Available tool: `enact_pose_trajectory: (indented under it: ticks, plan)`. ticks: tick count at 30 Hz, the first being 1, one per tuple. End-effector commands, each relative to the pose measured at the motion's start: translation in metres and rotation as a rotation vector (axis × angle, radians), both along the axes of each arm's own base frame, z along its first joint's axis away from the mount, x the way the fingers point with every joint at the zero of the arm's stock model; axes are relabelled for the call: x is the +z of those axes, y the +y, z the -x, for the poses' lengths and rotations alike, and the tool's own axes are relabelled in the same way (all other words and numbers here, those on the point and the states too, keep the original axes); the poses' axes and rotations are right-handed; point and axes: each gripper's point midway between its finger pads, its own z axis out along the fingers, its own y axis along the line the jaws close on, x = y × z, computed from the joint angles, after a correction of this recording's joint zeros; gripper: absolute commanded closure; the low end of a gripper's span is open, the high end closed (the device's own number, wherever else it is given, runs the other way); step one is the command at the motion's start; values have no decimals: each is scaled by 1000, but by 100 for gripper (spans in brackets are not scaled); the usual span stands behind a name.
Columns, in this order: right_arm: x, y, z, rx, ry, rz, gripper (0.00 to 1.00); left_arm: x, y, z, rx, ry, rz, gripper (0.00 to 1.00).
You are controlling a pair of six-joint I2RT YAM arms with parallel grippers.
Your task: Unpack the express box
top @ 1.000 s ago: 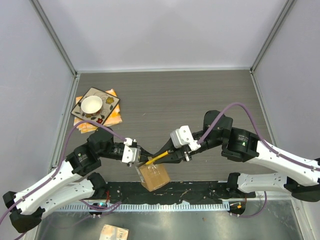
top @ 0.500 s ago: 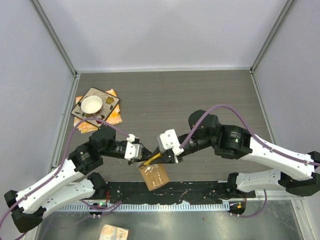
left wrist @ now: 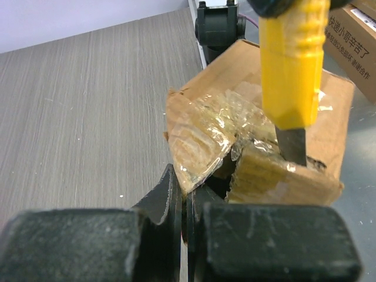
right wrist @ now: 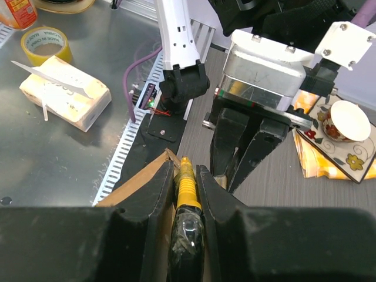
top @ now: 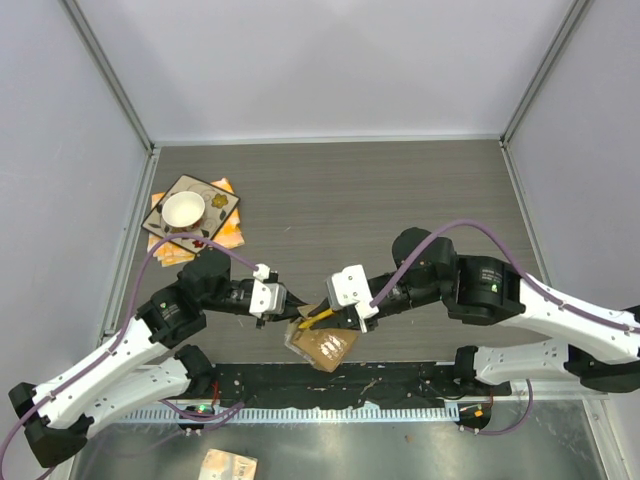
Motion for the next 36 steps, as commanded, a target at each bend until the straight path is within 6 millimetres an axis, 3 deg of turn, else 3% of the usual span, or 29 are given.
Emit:
enact_pose_trajectory:
  ticks: [1, 6, 13, 15, 21, 22, 24, 29, 32, 36]
  plan:
    - [-38, -39, -34, -225, -51, 197, 99, 41, 2, 30, -150, -35, 121, 100]
    - [-30, -54, -47, -331, -84, 154, 99, 41, 4, 28, -140, -41, 123, 100]
    - [-52, -65, -66, -475, -73, 163, 99, 36, 6, 26, -127, -72, 111, 100]
    - [-40, -63, -69, -499, -69, 90, 99, 32, 6, 20, -87, -57, 88, 100]
    - [-22, -60, -73, -533, -47, -10, 99, 4, 13, -29, 187, -45, -75, 100]
    - [-17, -62, -76, -558, -43, -21, 99, 4, 17, -47, 290, -47, -102, 100]
    - [-11, -65, -77, -572, -44, -38, 99, -15, 23, -63, 392, 12, -201, 100]
    - [10, -80, -90, -668, -65, -107, 99, -35, 36, -99, 630, 108, -378, 100]
    - [20, -91, -99, -743, -68, -165, 99, -47, 35, -107, 683, 154, -399, 100]
    - [10, -94, -105, -805, -32, -169, 99, -61, 42, -109, 788, 300, -458, 100]
